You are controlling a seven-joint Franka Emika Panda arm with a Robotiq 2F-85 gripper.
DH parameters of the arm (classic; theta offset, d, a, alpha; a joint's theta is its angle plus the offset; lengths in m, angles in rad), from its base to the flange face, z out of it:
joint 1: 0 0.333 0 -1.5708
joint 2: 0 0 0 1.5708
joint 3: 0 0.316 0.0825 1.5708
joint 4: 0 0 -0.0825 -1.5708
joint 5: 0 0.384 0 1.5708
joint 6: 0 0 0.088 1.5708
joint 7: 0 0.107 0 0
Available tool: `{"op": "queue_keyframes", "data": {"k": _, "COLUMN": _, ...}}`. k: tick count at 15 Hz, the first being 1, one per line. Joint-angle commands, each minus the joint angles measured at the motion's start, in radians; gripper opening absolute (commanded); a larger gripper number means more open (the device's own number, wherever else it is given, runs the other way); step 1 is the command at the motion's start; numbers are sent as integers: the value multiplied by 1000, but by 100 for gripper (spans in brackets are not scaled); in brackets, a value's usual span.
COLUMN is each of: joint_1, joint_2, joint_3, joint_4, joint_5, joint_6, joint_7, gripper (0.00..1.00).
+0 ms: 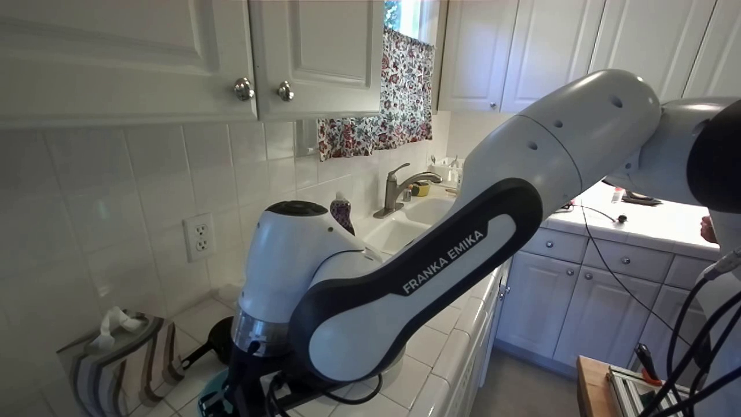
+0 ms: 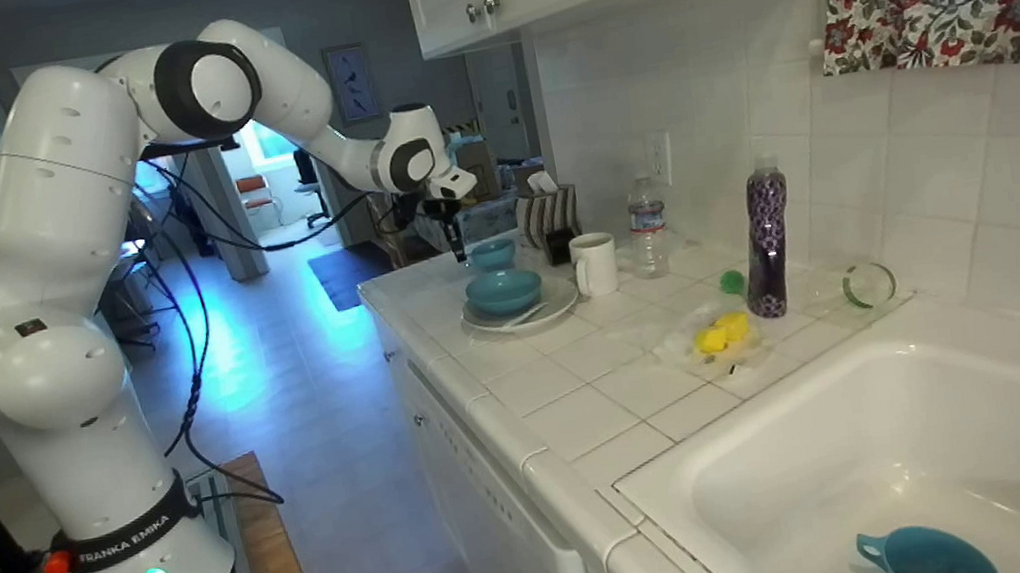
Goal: Remove the blue cup from the blue bowl and put it on the counter
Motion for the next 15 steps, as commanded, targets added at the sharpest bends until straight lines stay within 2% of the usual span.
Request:
{"op": "queue_keyframes", "data": {"k": 1, "joint_1": 8, "joint_2": 28, "joint_3": -2, "joint_4": 34, "joint_5": 37, "joint_6": 11, "joint_7": -18, "gripper": 3}}
{"op": "queue_keyframes", "data": {"k": 15, "joint_1": 5, "joint_2": 44, "joint_3": 4, "joint_4": 47, "joint_5": 57, "joint_6": 6, "joint_7": -29, "gripper": 3}}
